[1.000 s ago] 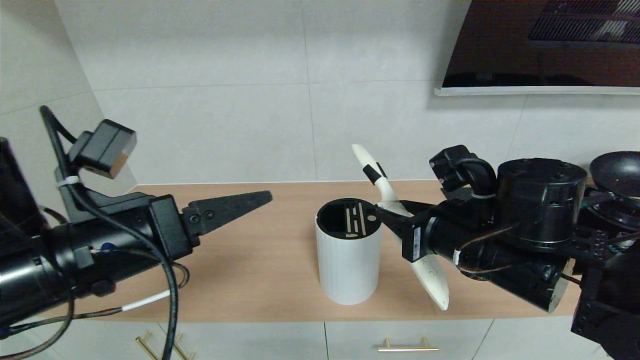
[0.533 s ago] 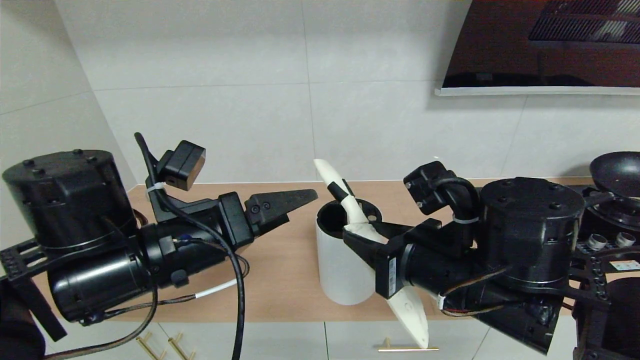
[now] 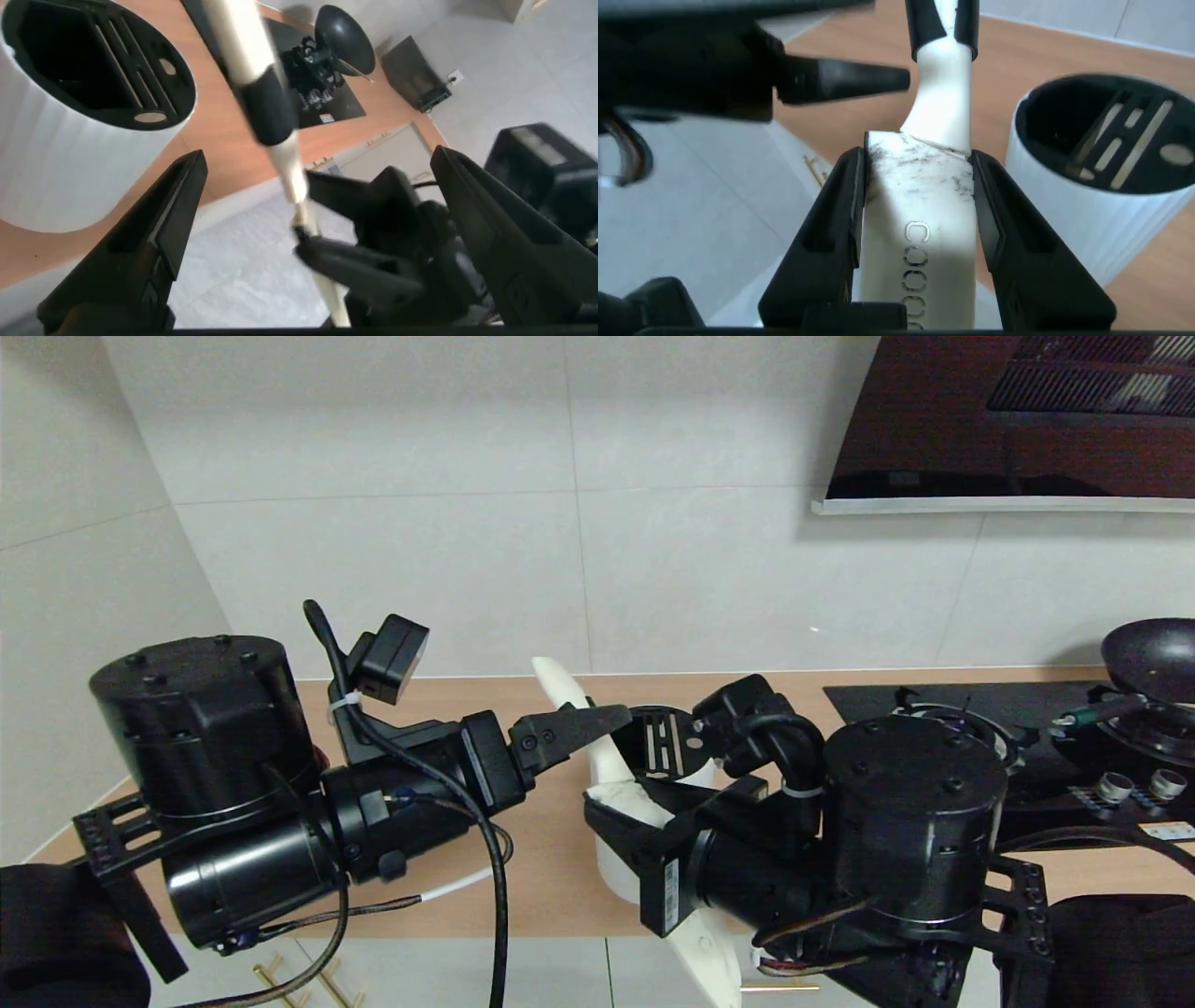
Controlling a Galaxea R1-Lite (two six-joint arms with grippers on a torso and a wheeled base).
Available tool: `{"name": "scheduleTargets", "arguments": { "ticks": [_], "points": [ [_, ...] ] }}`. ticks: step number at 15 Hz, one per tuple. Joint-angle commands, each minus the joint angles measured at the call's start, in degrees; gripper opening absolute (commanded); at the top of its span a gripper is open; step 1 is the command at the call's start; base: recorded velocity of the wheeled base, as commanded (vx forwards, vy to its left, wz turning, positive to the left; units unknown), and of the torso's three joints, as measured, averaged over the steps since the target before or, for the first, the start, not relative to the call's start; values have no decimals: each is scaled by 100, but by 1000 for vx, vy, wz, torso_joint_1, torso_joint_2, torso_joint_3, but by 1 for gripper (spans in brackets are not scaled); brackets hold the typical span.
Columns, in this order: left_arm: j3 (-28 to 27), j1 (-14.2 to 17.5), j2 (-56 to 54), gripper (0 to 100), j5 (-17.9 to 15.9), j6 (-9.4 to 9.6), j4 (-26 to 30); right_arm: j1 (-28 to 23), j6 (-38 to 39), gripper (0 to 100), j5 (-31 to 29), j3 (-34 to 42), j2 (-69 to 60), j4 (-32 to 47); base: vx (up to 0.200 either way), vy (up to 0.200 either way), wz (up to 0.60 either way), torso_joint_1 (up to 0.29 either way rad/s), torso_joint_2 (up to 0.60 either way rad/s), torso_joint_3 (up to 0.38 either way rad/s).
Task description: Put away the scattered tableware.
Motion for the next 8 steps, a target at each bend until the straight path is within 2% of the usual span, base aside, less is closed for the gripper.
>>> {"name": "scheduleTargets", "arguments": {
  "ticks": [1, 8],
  "points": [
    [-1, -5, 60, 100, -2, 7, -9, 30, 6, 0, -1, 3, 74, -7, 0, 0, 0, 0, 0, 0],
    [-10, -5, 165, 100, 139, 7, -44, 232, 41, 0, -27, 47, 4, -7, 0, 0, 0, 0, 0, 0]
  ]
}}
